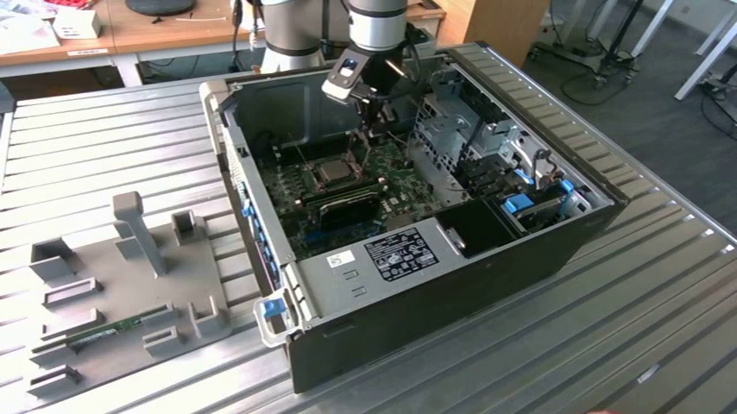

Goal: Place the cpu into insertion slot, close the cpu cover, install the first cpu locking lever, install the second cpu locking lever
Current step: 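Close the cpu cover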

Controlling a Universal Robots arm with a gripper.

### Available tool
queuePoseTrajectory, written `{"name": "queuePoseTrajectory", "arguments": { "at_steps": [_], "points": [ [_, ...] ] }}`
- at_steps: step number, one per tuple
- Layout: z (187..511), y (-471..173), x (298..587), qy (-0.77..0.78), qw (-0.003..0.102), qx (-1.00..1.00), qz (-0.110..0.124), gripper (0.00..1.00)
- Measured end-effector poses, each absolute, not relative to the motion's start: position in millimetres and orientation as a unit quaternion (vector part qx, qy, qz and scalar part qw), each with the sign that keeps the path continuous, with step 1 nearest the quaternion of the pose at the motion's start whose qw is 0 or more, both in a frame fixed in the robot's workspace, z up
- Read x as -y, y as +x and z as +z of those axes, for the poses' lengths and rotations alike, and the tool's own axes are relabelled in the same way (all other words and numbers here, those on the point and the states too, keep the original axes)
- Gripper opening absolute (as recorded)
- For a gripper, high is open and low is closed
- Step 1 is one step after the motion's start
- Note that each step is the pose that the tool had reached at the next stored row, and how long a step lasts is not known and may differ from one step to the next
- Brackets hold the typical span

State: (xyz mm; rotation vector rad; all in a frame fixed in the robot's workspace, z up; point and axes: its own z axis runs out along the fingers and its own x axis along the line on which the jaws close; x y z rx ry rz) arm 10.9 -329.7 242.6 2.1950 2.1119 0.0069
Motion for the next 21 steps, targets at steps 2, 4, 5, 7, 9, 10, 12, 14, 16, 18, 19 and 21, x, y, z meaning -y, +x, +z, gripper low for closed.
{"name": "queuePoseTrajectory", "arguments": {
  "at_steps": [2,4,5,7,9,10,12,14,16,18,19,21],
  "points": [
    [241.9,8.3,329.6,0.72,0.049,-0.693,0.001,0.11],
    [241.3,6.6,329.6,0.72,0.05,-0.692,0.0,0.11],
    [241.1,6.1,329.6,0.72,0.051,-0.693,0.0,0.11],
    [240.9,5.2,329.7,0.72,0.051,-0.693,-0.001,0.11],
    [240.6,4.6,329.6,0.72,0.051,-0.693,-0.001,0.11],
    [240.5,4.2,329.6,0.72,0.051,-0.693,-0.001,0.11],
    [240.1,2.7,329.6,0.72,0.051,-0.693,-0.001,0.11],
    [239.8,1.1,329.6,0.72,0.051,-0.693,-0.001,0.11],
    [239.8,0.8,329.6,0.72,0.051,-0.693,-0.001,0.11],
    [239.8,0.8,329.6,0.72,0.051,-0.693,-0.001,0.11],
    [239.7,0.8,329.6,0.72,0.051,-0.693,-0.001,0.11],
    [239.2,0.8,329.6,0.72,0.048,-0.693,-0.003,0.11]
  ]
}}
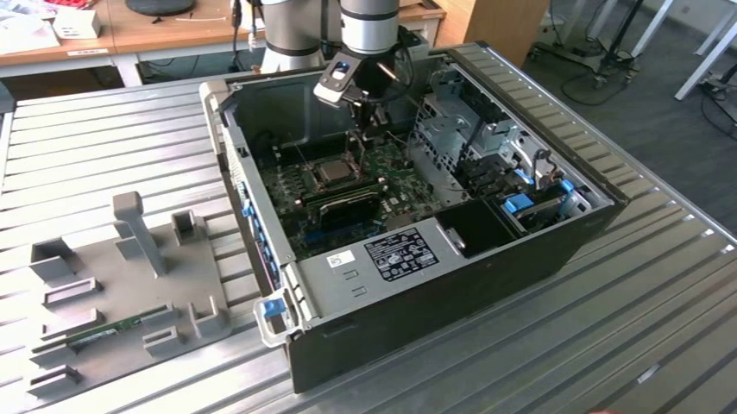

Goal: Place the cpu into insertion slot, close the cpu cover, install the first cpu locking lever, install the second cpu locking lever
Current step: 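Close the cpu cover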

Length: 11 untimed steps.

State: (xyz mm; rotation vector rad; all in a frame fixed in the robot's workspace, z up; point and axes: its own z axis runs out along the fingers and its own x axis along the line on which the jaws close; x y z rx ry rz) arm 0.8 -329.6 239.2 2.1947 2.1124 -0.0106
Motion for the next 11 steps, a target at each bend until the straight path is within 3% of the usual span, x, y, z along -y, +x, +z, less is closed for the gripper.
{"name": "queuePoseTrajectory", "arguments": {
  "at_steps": [3,11],
  "points": [
    [238.9,0.7,329.6,0.72,0.039,-0.693,-0.012,0.11],
    [238.8,0.5,329.6,0.72,0.037,-0.693,-0.014,0.11]
  ]
}}
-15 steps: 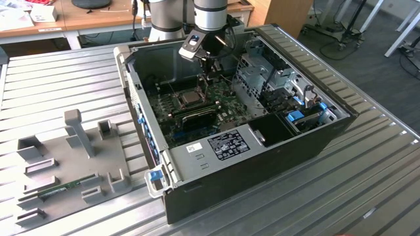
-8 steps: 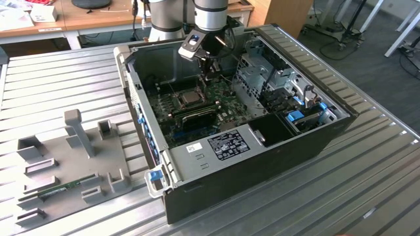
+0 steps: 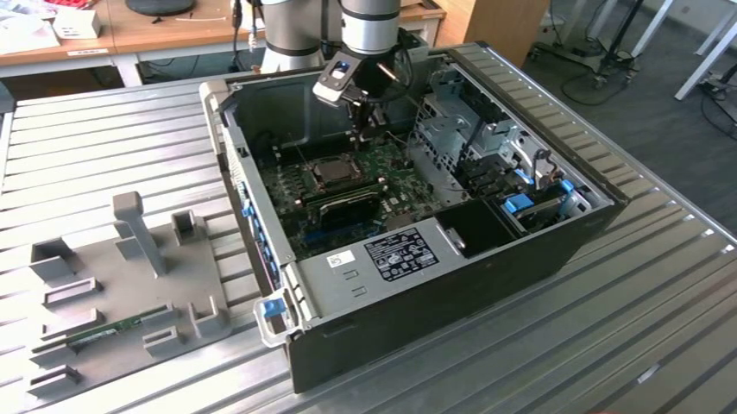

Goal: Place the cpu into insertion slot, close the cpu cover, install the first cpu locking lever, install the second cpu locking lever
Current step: 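Close the cpu cover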

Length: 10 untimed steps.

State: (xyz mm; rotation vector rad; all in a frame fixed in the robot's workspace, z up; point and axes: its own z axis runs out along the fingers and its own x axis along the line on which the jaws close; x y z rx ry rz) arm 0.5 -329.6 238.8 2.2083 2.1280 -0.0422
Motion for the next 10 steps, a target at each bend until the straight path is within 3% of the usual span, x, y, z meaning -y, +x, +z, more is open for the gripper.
{"name": "queuePoseTrajectory", "arguments": {
  "at_steps": [10],
  "points": [
    [236.9,-14.7,329.6,0.72,0.037,-0.693,-0.014,0.11]
  ]
}}
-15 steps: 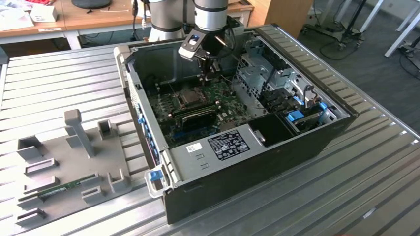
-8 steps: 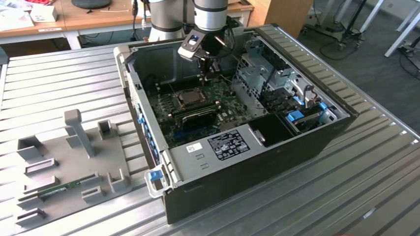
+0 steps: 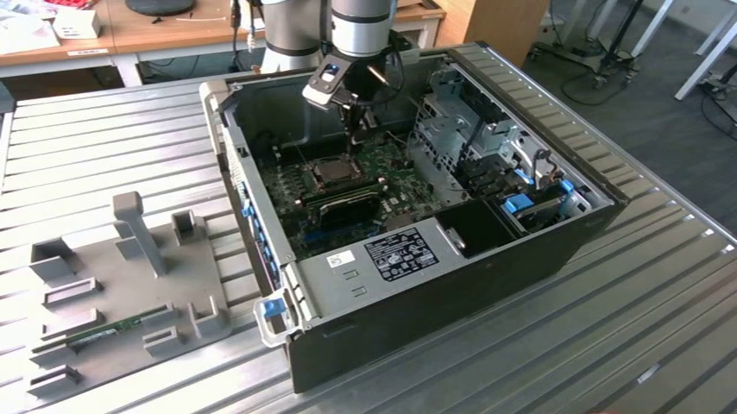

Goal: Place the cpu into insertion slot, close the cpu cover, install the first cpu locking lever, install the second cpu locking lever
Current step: 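Close the cpu cover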

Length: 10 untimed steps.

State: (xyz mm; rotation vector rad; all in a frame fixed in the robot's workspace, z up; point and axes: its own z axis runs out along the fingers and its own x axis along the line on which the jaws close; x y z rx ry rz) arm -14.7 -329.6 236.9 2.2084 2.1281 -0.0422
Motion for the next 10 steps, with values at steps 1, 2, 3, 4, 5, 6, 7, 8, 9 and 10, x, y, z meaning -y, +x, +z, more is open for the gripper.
{"name": "queuePoseTrajectory", "arguments": {
  "at_steps": [1,2,3,4,5,6,7,8,9,10],
  "points": [
    [236.8,-15.4,329.6,0.72,0.037,-0.693,-0.014,0.11],
    [236.8,-15.5,329.6,0.72,0.037,-0.693,-0.014,0.11],
    [236.8,-15.5,329.6,0.719,0.037,-0.693,-0.014,0.11],
    [236.8,-15.5,329.6,0.719,0.037,-0.693,-0.014,0.11],
    [236.7,-17.4,329.6,0.72,0.037,-0.693,-0.014,0.11],
    [236.7,-19.2,329.6,0.72,0.037,-0.693,-0.014,0.11],
    [236.7,-19.2,329.6,0.72,0.037,-0.693,-0.014,0.11],
    [236.7,-19.2,329.6,0.719,0.037,-0.693,-0.014,0.11],
    [236.7,-19.2,329.6,0.719,0.037,-0.693,-0.014,0.11],
    [236.7,-19.3,329.6,0.72,0.037,-0.693,-0.014,0.11]
  ]
}}
